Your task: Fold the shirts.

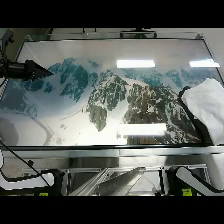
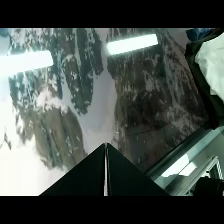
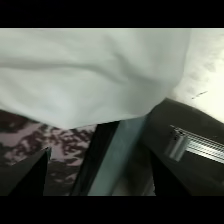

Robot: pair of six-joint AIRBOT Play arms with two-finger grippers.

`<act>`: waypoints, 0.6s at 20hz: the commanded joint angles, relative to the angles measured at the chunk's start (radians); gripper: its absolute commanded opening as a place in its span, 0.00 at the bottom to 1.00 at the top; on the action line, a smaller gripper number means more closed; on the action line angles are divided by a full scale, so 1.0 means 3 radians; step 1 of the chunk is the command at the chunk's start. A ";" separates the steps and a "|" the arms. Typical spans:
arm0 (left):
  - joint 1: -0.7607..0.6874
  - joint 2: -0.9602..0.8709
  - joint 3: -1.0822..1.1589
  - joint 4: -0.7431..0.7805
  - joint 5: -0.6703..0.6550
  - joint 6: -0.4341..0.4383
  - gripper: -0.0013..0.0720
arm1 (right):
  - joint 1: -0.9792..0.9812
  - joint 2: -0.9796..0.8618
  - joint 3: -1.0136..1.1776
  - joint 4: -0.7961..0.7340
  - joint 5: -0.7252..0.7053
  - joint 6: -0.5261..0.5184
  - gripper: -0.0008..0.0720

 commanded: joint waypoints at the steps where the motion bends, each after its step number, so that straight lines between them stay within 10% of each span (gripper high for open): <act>1: -0.0001 0.0004 0.0003 -0.0006 0.0125 0.0004 0.02 | 0.0184 0.0003 0.0432 0.0759 0.0039 -0.0010 0.94; 3: -0.0001 0.0013 0.0001 -0.0005 0.0106 0.0000 0.02 | 0.0484 0.0046 0.0444 0.0991 -0.0029 -0.0009 0.24; 4: -0.0001 0.0031 -0.0006 0.0001 0.0061 0.0000 0.02 | 0.0669 0.0060 0.0444 0.1019 -0.0033 -0.0009 0.10; 12: -0.0097 0.1404 -0.2103 0.0001 0.0266 0.0088 0.02 | 0.2696 0.0851 -0.0815 0.0985 -0.0980 -0.0061 0.03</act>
